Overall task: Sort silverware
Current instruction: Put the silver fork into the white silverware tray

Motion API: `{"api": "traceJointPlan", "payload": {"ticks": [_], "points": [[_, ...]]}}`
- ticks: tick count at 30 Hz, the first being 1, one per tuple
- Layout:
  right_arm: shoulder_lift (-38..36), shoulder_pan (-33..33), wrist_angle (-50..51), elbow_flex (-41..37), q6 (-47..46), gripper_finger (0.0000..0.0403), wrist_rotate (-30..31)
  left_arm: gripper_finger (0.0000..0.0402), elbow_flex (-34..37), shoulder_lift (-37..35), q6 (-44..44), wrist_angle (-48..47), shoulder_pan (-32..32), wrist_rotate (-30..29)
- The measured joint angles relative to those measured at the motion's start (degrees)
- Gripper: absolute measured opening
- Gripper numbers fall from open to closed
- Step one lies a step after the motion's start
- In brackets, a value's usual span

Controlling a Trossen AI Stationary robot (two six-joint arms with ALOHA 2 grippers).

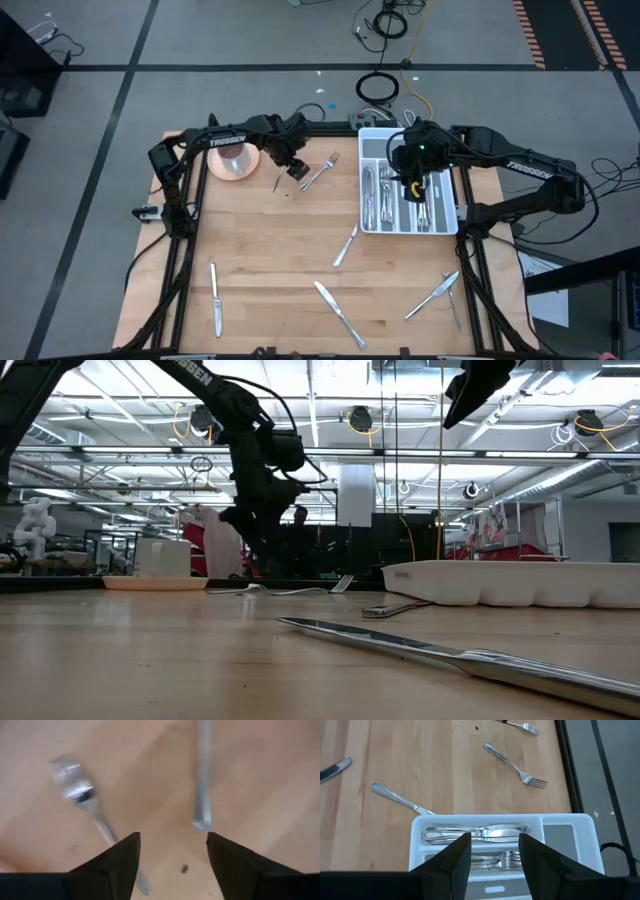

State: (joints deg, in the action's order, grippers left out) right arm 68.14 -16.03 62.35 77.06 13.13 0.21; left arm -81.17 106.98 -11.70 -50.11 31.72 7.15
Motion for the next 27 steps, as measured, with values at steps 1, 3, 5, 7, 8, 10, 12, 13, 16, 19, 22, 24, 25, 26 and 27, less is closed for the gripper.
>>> {"api": "traceJointPlan", "payload": {"ticks": [1,3,5,7,8,10,12,13,16,19,22,24,25,26,27], "points": [[0.00,0.00,-0.03,0.00,-0.47,0.0155,-0.01,0.0241,0.00,0.00,-2.17,0.02,0.76,-0.59],[0.00,0.00,-0.20,0.01,-1.44,0.0155,-0.01,0.0249,0.00,0.00,-4.82,0.11,2.42,-0.80],[0.00,0.00,-0.35,0.00,-2.41,0.0155,-0.01,0.0251,0.00,0.00,-5.55,0.13,4.44,-0.82],[0.00,0.00,-0.37,0.00,-3.53,0.0155,-0.03,0.0251,0.00,0.55,-5.56,0.72,6.58,-0.94],[0.00,0.00,-0.37,0.00,-4.10,0.0155,-0.07,0.0251,0.00,0.85,-5.58,0.76,7.60,-0.95],[0.00,0.00,-0.37,0.00,-5.04,0.0155,-0.09,0.0251,0.02,1.42,-5.36,1.05,9.07,-1.38],[0.00,0.00,-0.39,0.00,-5.60,0.0155,-0.09,0.0251,0.02,1.88,-4.46,1.93,9.82,-1.70],[0.00,0.00,-0.40,0.00,-5.86,0.0155,-0.09,0.0251,0.02,2.25,-4.30,2.10,10.00,-1.89],[0.00,0.00,-0.88,0.00,-6.55,0.0155,-0.09,0.0251,0.02,3.54,-3.85,2.42,9.95,-2.04],[0.00,0.00,-1.77,0.00,-7.17,0.0155,-0.09,0.0251,0.02,5.01,-3.40,2.98,9.76,-2.06],[0.00,0.00,-1.77,0.00,-7.81,0.0155,-0.09,0.0251,0.02,7.00,-3.37,3.15,9.49,-1.69],[0.00,0.00,-1.77,0.00,-8.00,0.0155,-0.07,0.0251,0.02,8.14,-3.20,3.17,9.26,-1.61],[0.00,0.00,-1.75,0.00,-8.00,0.0155,-0.09,0.0251,0.02,8.72,-3.03,3.29,9.06,-1.60],[0.00,0.00,-1.75,0.00,-8.01,0.0155,-0.07,0.0251,0.02,9.28,-3.00,3.32,9.02,-1.56],[0.00,0.00,-1.75,0.00,-8.03,0.0155,-0.07,0.0251,0.02,9.81,-3.00,3.18,8.91,-1.56]]}}
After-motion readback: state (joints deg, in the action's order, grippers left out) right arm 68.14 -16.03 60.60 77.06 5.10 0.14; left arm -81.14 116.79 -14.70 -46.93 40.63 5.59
